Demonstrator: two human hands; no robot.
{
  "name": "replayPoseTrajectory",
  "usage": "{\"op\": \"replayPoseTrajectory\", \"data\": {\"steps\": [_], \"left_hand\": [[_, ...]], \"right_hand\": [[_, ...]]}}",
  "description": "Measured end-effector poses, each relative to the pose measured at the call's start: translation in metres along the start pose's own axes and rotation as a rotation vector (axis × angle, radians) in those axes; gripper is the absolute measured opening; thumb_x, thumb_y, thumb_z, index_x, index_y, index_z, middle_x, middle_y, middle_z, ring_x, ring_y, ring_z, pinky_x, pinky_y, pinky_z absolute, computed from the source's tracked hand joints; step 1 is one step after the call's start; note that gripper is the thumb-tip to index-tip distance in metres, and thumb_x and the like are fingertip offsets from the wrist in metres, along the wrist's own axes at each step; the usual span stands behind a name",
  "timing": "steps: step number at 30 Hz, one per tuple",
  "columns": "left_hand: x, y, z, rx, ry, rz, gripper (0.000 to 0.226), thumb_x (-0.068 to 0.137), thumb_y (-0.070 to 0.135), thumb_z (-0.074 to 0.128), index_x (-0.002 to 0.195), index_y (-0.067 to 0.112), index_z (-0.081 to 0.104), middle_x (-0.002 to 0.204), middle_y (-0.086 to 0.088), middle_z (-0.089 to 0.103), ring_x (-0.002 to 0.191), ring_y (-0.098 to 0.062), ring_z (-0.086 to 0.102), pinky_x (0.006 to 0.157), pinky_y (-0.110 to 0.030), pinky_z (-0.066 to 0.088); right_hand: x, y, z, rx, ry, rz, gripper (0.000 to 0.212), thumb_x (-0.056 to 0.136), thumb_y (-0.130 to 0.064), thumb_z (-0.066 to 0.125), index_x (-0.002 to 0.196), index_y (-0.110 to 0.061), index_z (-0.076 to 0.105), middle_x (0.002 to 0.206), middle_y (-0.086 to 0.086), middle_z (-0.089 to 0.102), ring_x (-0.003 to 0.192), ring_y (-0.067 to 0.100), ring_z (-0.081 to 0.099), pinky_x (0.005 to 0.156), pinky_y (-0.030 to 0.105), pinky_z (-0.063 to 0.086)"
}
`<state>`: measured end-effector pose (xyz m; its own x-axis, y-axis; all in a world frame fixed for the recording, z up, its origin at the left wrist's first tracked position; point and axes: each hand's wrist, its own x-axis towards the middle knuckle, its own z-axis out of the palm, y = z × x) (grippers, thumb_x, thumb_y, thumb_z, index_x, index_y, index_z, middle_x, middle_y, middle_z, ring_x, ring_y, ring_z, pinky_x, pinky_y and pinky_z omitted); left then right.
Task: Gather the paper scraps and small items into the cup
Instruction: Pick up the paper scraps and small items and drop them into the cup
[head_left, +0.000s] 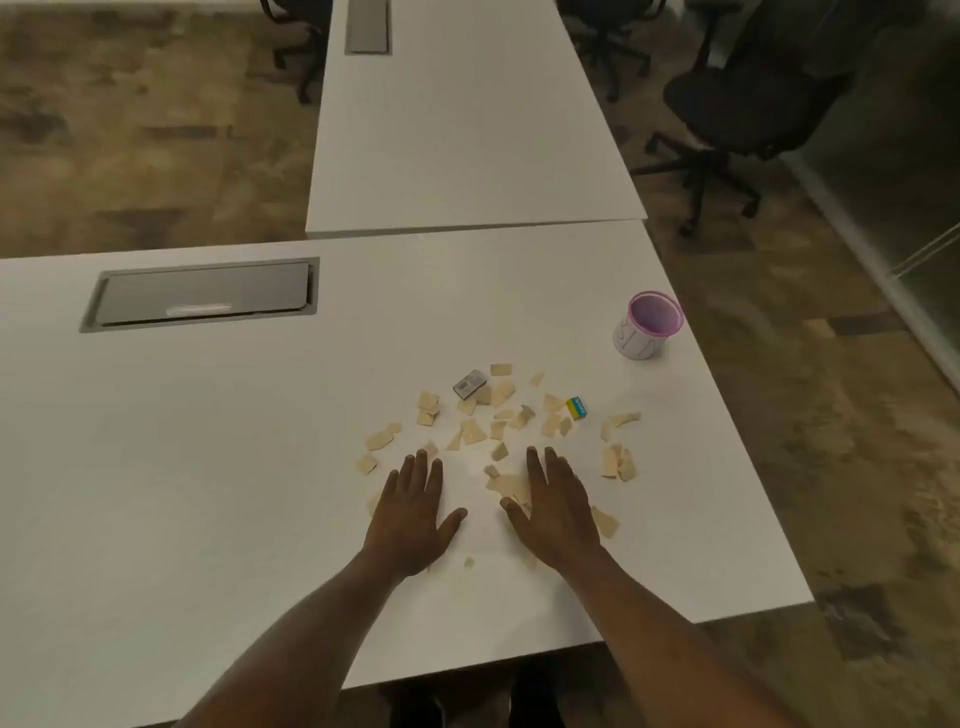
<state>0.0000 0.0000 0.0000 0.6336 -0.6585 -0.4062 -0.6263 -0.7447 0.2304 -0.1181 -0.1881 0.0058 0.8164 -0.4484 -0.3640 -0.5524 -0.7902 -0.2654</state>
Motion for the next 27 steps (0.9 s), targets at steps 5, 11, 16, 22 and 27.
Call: {"op": "replayPoseTrajectory", "data": {"steps": [5, 11, 16, 22, 27], "left_hand": [[0.005, -0.003, 0.006, -0.050, -0.019, 0.019, 0.080, 0.098, 0.063, 0.026, 0.158, 0.010, 0.015, 0.166, -0.013, 0.005, 0.153, -0.029, 0.007, 0.123, -0.039, 0.012], [-0.017, -0.041, 0.021, 0.029, 0.054, 0.182, 0.080, 0.093, 0.067, 0.033, 0.150, 0.011, 0.038, 0.159, -0.017, 0.030, 0.144, -0.036, 0.034, 0.115, -0.046, 0.034], [-0.038, -0.066, 0.035, 0.153, -0.012, 0.295, 0.079, 0.086, 0.069, 0.050, 0.148, 0.021, 0.042, 0.154, -0.018, 0.040, 0.132, -0.036, 0.048, 0.101, -0.046, 0.047], [-0.033, -0.072, 0.042, 0.119, 0.102, 0.331, 0.048, 0.087, 0.028, 0.064, 0.132, 0.012, 0.057, 0.134, -0.024, 0.052, 0.110, -0.038, 0.058, 0.076, -0.038, 0.055], [-0.023, -0.061, 0.030, 0.080, 0.122, 0.298, 0.055, 0.076, 0.021, 0.076, 0.126, 0.012, 0.055, 0.118, -0.013, 0.054, 0.100, -0.031, 0.056, 0.062, -0.033, 0.053]], "right_hand": [[0.001, 0.004, 0.005, -0.014, -0.057, 0.027, 0.066, 0.096, -0.052, 0.048, 0.149, -0.015, 0.034, 0.163, 0.013, 0.019, 0.148, 0.030, 0.024, 0.114, 0.041, 0.034], [-0.002, 0.001, 0.014, -0.087, -0.034, -0.023, 0.071, 0.094, -0.046, 0.054, 0.153, -0.019, 0.024, 0.156, 0.011, 0.025, 0.135, 0.031, 0.035, 0.097, 0.040, 0.048], [0.007, -0.014, 0.027, -0.123, -0.068, -0.085, 0.068, 0.097, -0.029, 0.056, 0.156, -0.025, 0.022, 0.157, 0.010, 0.024, 0.131, 0.031, 0.036, 0.085, 0.039, 0.052], [0.019, -0.030, 0.036, -0.066, 0.038, -0.132, 0.040, 0.094, -0.001, 0.049, 0.132, -0.012, 0.054, 0.136, 0.011, 0.047, 0.115, 0.032, 0.048, 0.065, 0.036, 0.044], [0.034, -0.028, 0.033, 0.010, 0.154, -0.156, 0.033, 0.090, 0.003, 0.053, 0.120, -0.009, 0.060, 0.119, 0.012, 0.055, 0.105, 0.031, 0.053, 0.066, 0.036, 0.049]]}}
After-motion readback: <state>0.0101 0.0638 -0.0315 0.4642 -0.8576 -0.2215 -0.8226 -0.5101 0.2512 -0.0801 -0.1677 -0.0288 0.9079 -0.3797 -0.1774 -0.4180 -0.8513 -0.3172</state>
